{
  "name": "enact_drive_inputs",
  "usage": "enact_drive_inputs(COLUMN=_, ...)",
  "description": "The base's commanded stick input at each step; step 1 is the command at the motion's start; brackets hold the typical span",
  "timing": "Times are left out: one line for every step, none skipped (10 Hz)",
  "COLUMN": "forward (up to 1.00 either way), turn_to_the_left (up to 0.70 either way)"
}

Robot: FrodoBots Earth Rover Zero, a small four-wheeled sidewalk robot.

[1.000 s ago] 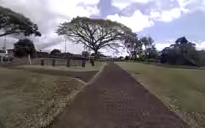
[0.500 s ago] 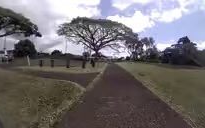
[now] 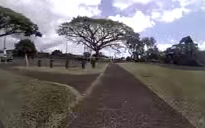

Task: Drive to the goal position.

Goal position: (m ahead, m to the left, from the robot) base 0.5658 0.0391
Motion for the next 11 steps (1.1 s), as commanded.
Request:
enact_drive_inputs(forward=0.7, turn_to_the_left=0.03)
enact_drive_inputs(forward=0.7, turn_to_the_left=0.03)
enact_drive_inputs(forward=0.7, turn_to_the_left=0.03)
enact_drive_inputs(forward=0.7, turn_to_the_left=0.03)
enact_drive_inputs(forward=0.7, turn_to_the_left=0.03)
enact_drive_inputs(forward=0.7, turn_to_the_left=0.03)
enact_drive_inputs(forward=0.7, turn_to_the_left=0.03)
enact_drive_inputs(forward=0.7, turn_to_the_left=0.08)
enact_drive_inputs(forward=0.7, turn_to_the_left=0.36)
enact_drive_inputs(forward=0.7, turn_to_the_left=0.36)
enact_drive_inputs(forward=0.7, turn_to_the_left=0.36)
